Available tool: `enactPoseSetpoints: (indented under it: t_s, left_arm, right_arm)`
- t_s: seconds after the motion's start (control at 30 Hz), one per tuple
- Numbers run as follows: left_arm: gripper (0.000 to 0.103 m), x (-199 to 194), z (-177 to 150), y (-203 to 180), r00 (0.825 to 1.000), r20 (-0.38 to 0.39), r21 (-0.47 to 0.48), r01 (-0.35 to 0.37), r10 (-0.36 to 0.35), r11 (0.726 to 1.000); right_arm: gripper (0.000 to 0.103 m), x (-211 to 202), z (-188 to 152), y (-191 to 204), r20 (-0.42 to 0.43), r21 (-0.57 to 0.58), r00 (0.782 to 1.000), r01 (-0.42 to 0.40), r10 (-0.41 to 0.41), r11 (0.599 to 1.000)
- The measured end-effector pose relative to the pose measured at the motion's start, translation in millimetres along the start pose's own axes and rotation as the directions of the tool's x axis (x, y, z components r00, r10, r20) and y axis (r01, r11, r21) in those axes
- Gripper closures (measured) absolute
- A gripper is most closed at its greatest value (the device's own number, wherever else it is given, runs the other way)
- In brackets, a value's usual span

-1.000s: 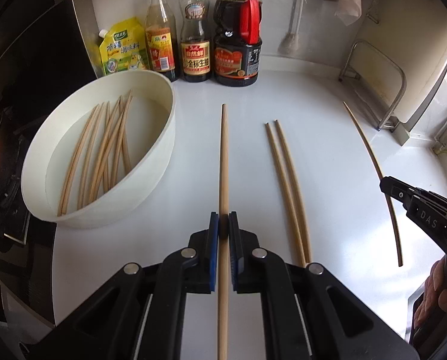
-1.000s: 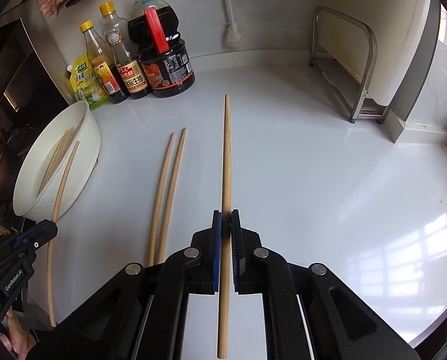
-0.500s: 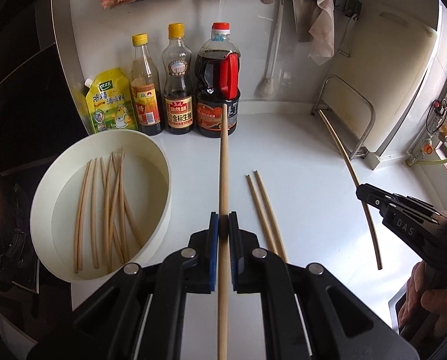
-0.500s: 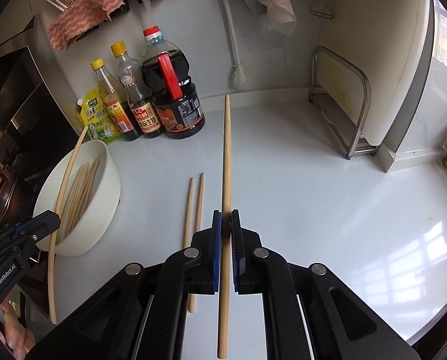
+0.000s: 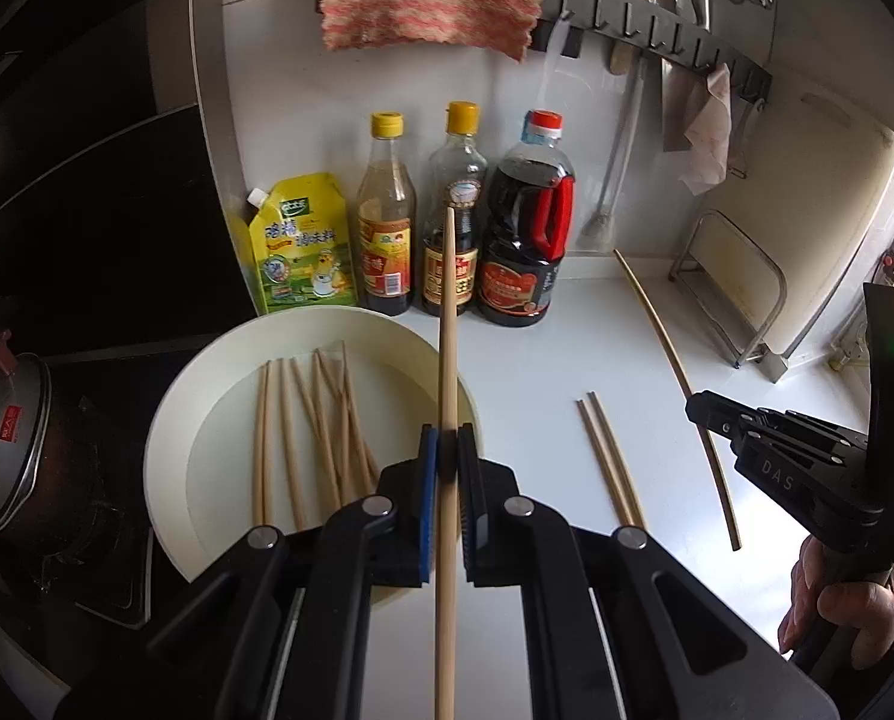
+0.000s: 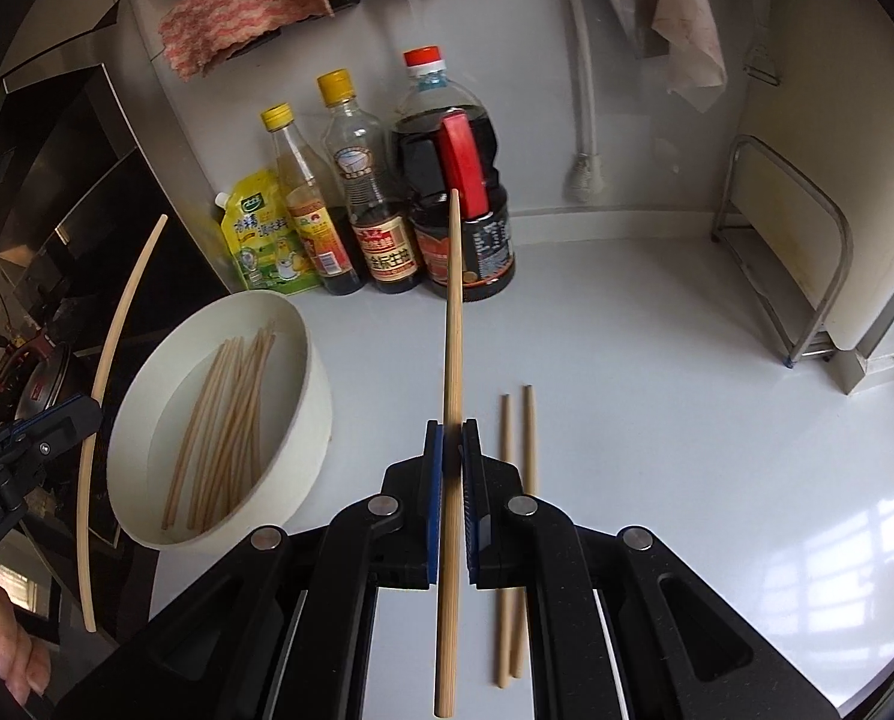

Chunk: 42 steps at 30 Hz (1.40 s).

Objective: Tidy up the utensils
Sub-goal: 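Lift both held chopsticks and carry them over the white basin, then open both grippers to drop the chopsticks into the basin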

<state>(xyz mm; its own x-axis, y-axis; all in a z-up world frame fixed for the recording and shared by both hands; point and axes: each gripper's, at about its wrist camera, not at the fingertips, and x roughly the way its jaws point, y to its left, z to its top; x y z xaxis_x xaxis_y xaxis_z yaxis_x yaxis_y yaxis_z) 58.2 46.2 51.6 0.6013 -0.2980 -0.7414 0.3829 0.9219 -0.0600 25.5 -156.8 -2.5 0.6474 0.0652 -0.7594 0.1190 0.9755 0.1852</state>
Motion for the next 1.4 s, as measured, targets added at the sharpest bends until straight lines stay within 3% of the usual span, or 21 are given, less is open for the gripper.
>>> enactPoseSetpoints:
  t_s: [0.37,0.6,1.07,1.4]
  left_arm:
    - [0.095,9.8,7.1,74.9,0.998,-0.002,-0.061,-0.055,0.055,0.997]
    - [0.095,29.6,11.8,96.4,0.997,-0.032,-0.055,-0.068,0.067,0.996]
    - [0.095,87.0,10.1,120.7,0.988,-0.136,-0.048,-0.085,0.078,0.995]
    - [0.095,119.6,6.9,127.0,0.975,-0.207,-0.057,-0.088,0.075,0.994]
  right_arm:
    - [0.097,37.8,19.2,86.7,-0.029,-0.088,0.996,-0.084,0.081,0.993]
    - [0.097,63.8,24.1,120.1,-0.064,-0.123,0.992,-0.119,0.111,0.985]
    - [0.097,128.1,33.8,157.2,-0.188,-0.144,0.971,-0.174,0.146,0.974]
    - [0.097,162.1,23.3,160.4,-0.279,-0.109,0.948,-0.188,0.151,0.976]
